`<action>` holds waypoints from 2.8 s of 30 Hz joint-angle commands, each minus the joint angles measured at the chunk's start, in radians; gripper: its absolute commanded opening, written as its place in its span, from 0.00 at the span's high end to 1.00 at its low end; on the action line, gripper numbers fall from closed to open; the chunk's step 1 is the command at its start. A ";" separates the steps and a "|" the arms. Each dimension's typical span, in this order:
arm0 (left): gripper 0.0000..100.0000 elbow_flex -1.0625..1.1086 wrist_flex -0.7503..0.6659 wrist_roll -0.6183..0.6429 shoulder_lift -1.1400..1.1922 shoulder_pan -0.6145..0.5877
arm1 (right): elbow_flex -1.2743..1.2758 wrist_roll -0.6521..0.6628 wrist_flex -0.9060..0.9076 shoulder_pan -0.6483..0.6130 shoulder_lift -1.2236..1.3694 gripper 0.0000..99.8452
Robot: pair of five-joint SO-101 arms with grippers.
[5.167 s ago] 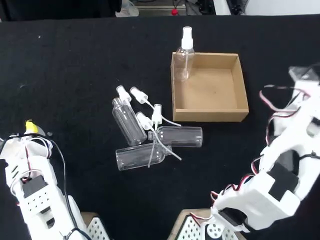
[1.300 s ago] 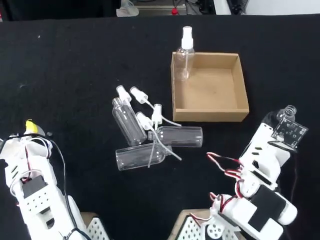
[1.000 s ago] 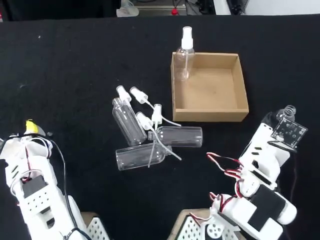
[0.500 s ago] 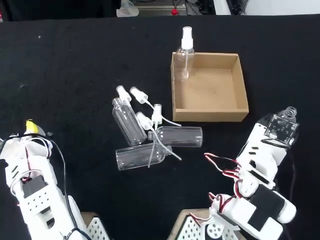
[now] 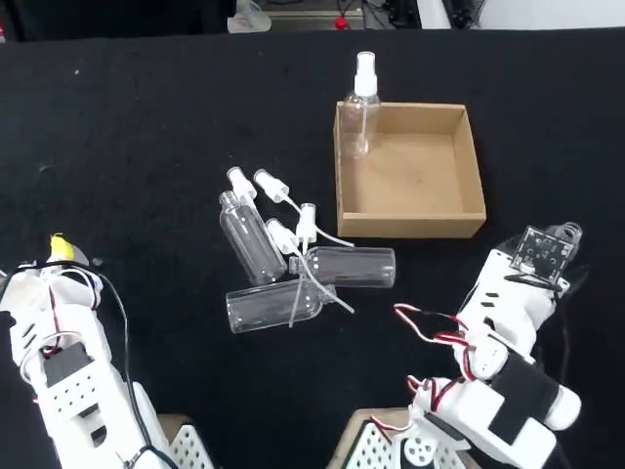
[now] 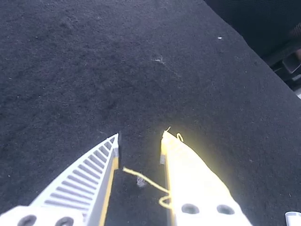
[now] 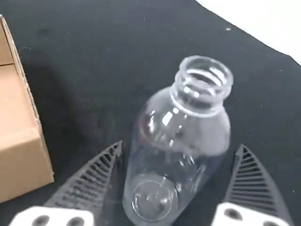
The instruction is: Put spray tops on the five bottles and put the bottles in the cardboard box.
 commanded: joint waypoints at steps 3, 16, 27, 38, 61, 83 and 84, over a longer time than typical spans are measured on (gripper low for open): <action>0.85 -0.021 -0.023 -0.011 -0.009 0.013 | 0.068 0.006 -0.133 -0.005 -0.077 0.68; 0.85 -0.021 -0.023 -0.011 -0.009 0.013 | 0.159 0.014 -0.103 0.017 -0.262 0.68; 0.85 -0.021 -0.023 -0.011 -0.009 0.013 | 0.157 0.014 0.110 0.043 -0.670 0.68; 0.85 -0.021 -0.023 -0.011 -0.009 0.013 | 0.136 0.005 0.816 0.029 -1.043 0.68; 0.85 -0.021 -0.023 -0.011 -0.009 0.013 | -0.274 0.006 1.120 -0.023 -0.811 0.68; 0.85 -0.021 -0.023 -0.011 -0.009 0.013 | -0.191 0.008 0.744 -0.021 -0.430 0.68; 0.85 -0.021 -0.023 -0.011 -0.009 0.013 | -0.197 0.008 0.743 -0.021 -0.412 0.68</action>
